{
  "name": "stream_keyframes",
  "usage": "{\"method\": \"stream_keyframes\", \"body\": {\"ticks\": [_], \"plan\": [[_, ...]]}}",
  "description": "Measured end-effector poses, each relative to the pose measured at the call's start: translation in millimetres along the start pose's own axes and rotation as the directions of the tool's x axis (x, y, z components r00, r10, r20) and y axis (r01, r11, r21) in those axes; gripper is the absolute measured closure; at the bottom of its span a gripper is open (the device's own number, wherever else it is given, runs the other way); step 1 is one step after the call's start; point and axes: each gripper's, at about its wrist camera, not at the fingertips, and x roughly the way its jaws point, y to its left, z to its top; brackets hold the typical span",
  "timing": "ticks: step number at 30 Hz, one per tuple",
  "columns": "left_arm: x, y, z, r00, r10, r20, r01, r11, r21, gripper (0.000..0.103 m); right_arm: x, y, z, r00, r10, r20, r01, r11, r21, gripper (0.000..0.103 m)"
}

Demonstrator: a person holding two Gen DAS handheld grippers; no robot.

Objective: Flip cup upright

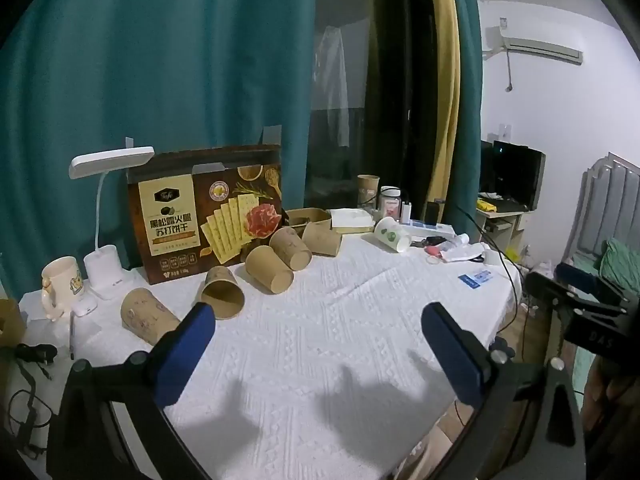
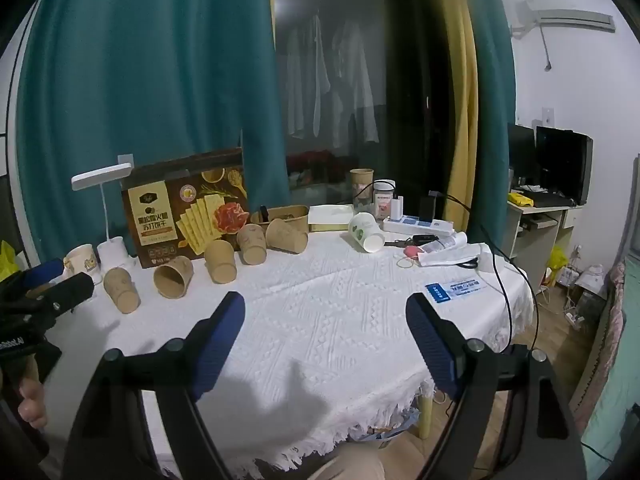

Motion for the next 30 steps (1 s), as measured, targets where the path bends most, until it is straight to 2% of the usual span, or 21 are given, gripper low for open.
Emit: {"method": "stream_keyframes", "body": {"ticks": [9,30], "plan": [[0,-1,-1,1.0,0.002,0.01,-0.003,1.0,0.009,0.0,2,2,2,0.999,0.0,-0.032,0.0,1.0,-0.002,0.022],[-2,-10,-2,1.0,-0.011,0.011,0.011,1.0,0.017,0.0,4,5,3,0.999,0.005,-0.037,-0.005,1.0,0.001,0.022]]}}
